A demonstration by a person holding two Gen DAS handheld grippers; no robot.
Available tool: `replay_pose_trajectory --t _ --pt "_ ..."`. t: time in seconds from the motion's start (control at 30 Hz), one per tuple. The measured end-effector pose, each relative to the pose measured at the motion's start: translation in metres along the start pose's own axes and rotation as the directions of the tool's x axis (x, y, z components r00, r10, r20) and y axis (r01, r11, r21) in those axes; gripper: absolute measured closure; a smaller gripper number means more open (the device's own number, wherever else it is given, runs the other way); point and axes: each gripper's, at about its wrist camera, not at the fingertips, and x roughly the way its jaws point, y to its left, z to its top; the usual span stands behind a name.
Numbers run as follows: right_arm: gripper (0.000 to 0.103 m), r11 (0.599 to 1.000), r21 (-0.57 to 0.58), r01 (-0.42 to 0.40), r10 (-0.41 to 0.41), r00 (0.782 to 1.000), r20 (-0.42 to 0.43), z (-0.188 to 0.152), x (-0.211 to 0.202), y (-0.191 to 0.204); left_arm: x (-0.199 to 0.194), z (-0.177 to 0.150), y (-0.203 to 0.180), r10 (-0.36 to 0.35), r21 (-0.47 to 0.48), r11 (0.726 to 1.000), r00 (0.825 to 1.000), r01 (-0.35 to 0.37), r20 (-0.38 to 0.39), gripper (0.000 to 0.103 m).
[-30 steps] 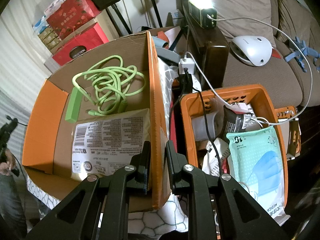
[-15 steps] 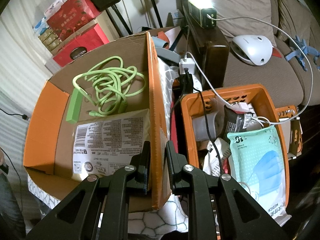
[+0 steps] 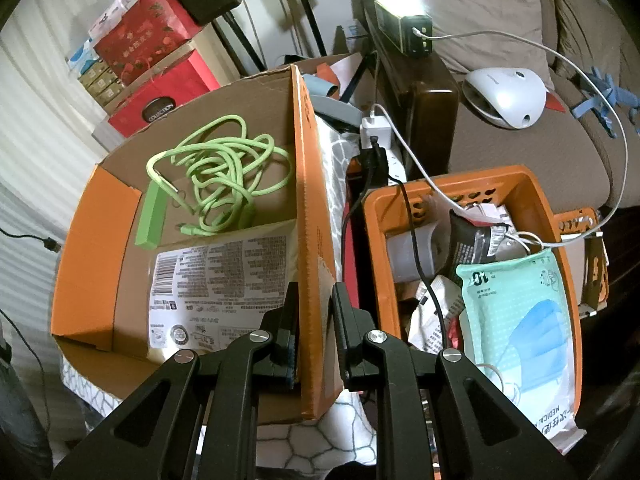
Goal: Organize objects
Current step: 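Lift the black cable plug into the orange box and open the left gripper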
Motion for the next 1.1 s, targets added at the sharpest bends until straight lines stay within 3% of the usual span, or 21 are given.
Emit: replay_pose_trajectory --t 0.2,0.5,0.63,0.87,1.1 --pt "0.087 1.0 0.0 0.0 0.0 1.0 0.0 0.0 0.0 0.0 0.028 0.002 -0.017 -0.02 -0.02 1.0 0.998 0.018 -0.058 0.101" --pt "0.087 1.0 0.0 -0.005 0.005 1.0 0.003 0.0 0.0 0.004 0.045 0.019 -0.03 -0.036 -0.052 0.998 0.998 0.033 -0.06 0.101" --pt "0.087 1.0 0.001 -0.006 0.006 1.0 0.003 0.0 0.0 0.004 0.061 0.011 -0.027 -0.028 -0.085 0.996 0.992 0.018 -0.123 0.101" --pt "0.087 1.0 0.001 -0.007 0.007 1.0 0.004 0.0 0.0 0.005 0.099 -0.021 -0.017 0.019 -0.127 0.99 0.965 -0.054 -0.262 0.101" --pt "0.087 1.0 -0.001 -0.005 0.005 1.0 0.004 0.0 0.0 0.006 0.128 -0.042 -0.003 0.04 -0.172 0.979 0.936 -0.107 -0.351 0.099"
